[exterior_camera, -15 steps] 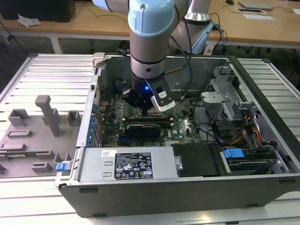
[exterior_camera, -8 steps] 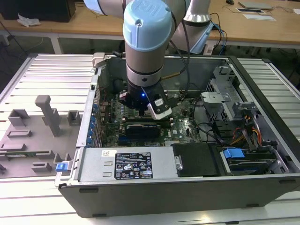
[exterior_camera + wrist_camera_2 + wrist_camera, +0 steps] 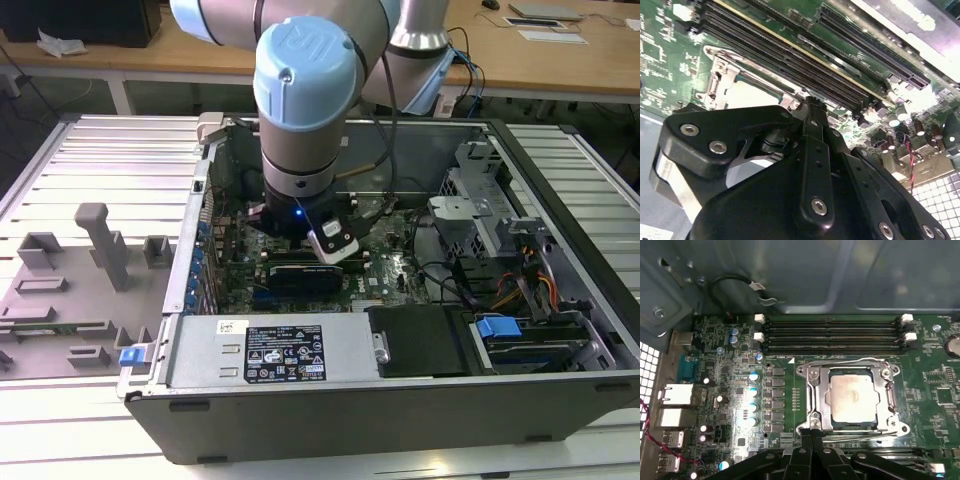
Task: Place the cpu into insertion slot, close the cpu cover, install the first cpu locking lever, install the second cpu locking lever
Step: 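Install the second cpu locking lever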
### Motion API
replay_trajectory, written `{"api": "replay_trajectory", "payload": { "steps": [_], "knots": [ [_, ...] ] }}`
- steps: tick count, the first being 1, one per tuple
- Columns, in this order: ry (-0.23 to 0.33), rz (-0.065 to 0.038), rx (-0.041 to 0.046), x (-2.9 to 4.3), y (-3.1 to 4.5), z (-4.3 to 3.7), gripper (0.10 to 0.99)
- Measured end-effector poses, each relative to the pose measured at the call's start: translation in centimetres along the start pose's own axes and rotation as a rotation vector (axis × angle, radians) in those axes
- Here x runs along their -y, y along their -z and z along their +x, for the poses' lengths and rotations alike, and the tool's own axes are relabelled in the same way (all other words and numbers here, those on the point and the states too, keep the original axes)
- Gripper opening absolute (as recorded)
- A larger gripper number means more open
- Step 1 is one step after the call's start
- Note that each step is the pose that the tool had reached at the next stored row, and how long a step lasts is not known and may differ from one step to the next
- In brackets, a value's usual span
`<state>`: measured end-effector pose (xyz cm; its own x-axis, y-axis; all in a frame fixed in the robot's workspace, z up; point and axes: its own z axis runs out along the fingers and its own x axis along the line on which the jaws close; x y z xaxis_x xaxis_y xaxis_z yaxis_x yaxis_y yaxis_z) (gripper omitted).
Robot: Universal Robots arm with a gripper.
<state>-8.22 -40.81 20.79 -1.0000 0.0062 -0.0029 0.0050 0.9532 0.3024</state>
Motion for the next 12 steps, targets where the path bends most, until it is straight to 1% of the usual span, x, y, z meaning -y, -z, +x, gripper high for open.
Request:
{"api": "replay_trajectory", "payload": {
  "steps": [4,8,12],
  "knots": [
    [0.012,0.0,-0.0038,0.09,-0.32,0.17,0.106],
    [0.013,0.0,-0.0041,0.19,-0.64,0.17,0.106],
    [0.013,0.0,-0.0041,0.07,-0.9,0.18,0.106]
  ]
}}
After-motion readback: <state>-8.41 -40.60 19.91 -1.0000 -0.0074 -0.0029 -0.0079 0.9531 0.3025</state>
